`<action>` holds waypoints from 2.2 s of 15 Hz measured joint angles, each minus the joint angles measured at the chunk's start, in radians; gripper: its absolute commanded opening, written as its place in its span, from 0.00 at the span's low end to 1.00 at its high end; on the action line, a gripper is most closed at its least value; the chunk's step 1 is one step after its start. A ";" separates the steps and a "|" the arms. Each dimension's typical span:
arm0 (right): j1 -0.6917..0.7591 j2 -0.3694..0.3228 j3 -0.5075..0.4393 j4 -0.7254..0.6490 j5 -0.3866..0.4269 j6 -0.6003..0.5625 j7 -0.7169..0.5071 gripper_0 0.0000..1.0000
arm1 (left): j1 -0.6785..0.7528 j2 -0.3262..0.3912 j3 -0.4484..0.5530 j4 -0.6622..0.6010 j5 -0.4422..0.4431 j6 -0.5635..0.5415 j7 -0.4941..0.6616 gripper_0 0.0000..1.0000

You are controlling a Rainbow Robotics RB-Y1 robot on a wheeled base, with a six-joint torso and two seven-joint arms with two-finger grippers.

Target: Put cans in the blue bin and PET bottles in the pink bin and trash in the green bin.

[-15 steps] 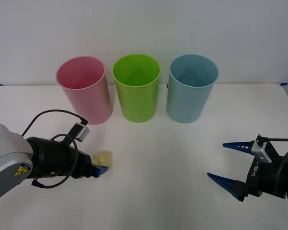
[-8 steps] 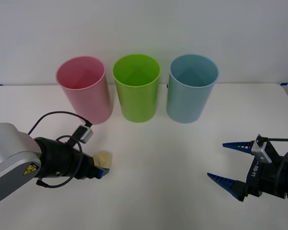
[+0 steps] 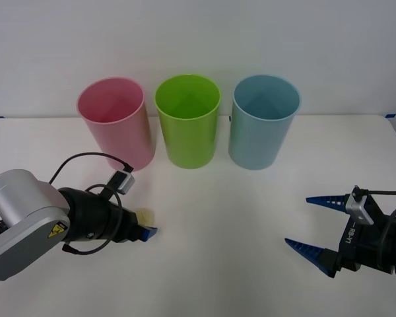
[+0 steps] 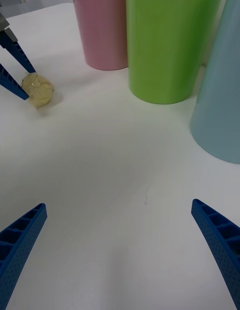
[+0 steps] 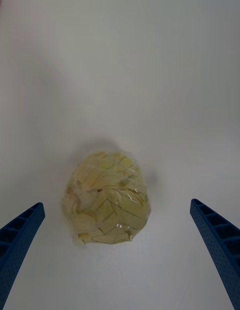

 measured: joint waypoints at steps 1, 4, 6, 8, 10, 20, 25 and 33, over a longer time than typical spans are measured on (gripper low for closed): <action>0.000 0.000 0.000 0.000 0.000 0.000 0.000 1.00 | -0.002 -0.009 0.000 0.010 -0.010 -0.001 0.000 1.00; 0.000 0.000 0.000 0.000 0.000 0.000 0.000 1.00 | -0.014 -0.045 -0.001 0.035 -0.041 -0.022 0.000 1.00; 0.000 0.000 0.000 0.000 0.000 0.000 0.000 1.00 | -0.017 -0.058 -0.009 0.049 -0.060 -0.026 -0.002 1.00; 0.000 0.000 0.000 0.000 0.000 0.000 0.000 1.00 | -0.020 -0.069 -0.019 0.054 -0.075 -0.027 -0.001 1.00; 0.000 0.000 0.000 0.000 0.000 0.000 0.000 1.00 | -0.020 -0.090 -0.021 0.068 -0.092 -0.027 -0.001 1.00; 0.000 0.000 0.000 0.000 0.000 0.000 0.000 1.00 | -0.023 -0.148 -0.024 0.112 -0.158 -0.028 -0.003 0.75; 0.000 0.000 0.000 0.000 0.000 0.000 0.000 1.00 | -0.023 -0.150 -0.037 0.112 -0.181 -0.015 -0.005 0.00; 0.000 0.000 0.000 0.000 0.000 0.000 0.000 1.00 | -0.022 -0.148 -0.052 0.109 -0.186 0.003 -0.006 0.00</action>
